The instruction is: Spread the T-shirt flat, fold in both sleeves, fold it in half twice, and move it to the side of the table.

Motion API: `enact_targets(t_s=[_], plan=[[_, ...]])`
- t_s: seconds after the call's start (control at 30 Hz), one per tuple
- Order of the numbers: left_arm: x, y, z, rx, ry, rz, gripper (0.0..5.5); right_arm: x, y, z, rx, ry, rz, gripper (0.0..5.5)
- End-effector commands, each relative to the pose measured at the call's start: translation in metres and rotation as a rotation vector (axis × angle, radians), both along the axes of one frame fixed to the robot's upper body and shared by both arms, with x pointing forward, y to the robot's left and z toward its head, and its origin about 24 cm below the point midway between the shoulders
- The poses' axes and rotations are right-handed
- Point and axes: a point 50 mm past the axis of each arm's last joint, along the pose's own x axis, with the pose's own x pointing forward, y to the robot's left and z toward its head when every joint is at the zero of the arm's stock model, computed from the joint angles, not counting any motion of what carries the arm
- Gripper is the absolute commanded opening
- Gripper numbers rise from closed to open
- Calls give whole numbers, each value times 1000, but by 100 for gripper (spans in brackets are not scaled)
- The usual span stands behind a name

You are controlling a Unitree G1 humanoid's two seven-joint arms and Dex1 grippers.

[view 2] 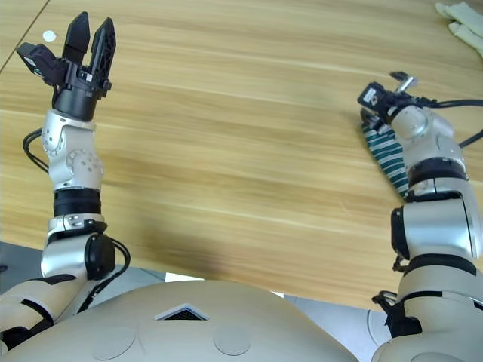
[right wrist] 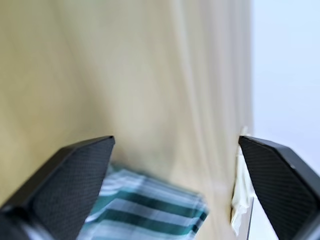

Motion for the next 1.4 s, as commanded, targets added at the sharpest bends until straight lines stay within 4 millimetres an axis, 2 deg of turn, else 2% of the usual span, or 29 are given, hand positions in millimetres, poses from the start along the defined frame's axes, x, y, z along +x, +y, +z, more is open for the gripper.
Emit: enact_targets(t_s=[0.03, 0.17, 0.23, 0.33, 0.4, 0.53, 0.67, 0.73, 0.87, 0.97, 1.1, 1.17, 1.2, 1.27, 1.33, 1.4], plan=[[2, 1, -3, 15, 5, 24, 312, 29, 32, 29, 144, -276, -28, 460], [7, 1, -9, 74, 16, 80, 312, 42, 84, 43, 502, -425, 133, 460], [13, 3, -15, 97, 56, 139, 312, 43, 128, 46, 651, -455, 296, 460], [23, 5, -25, 117, 129, 204, 312, 40, 177, 38, 729, -409, 437, 460], [29, 4, -27, 134, 161, 229, 312, 41, 191, 38, 746, -403, 452, 460], [37, 6, -20, 142, 160, 255, 312, 47, 202, 47, 858, -405, 413, 460], [41, 20, -6, 98, 140, 318, 312, 54, 227, 57, 1093, -342, 384, 460], [44, 21, -3, 69, 147, 346, 312, 55, 233, 55, 1194, -304, 359, 460], [48, 10, -14, -4, 194, 362, 312, 52, 215, 31, 1336, -244, 241, 460], [43, 17, -33, -57, 267, 399, 312, 44, 199, 3, 1411, -219, 118, 460], [26, 34, -54, -97, 283, 431, 312, 22, 186, -38, 1526, -193, -25, 460], [16, 40, -59, -117, 266, 422, 312, 5, 188, -56, 1548, -250, -74, 460], [11, 43, -60, -110, 242, 415, 312, -7, 189, -64, 1461, -343, -110, 460], [-4, 46, -59, -81, 174, 400, 312, -39, 201, -81, 1246, -448, -69, 460], [-17, 46, -59, -83, 137, 375, 312, -81, 216, -88, 1061, -574, 48, 460], [-31, 53, -59, -75, 122, 340, 312, -118, 233, -99, 909, -642, 70, 460]])
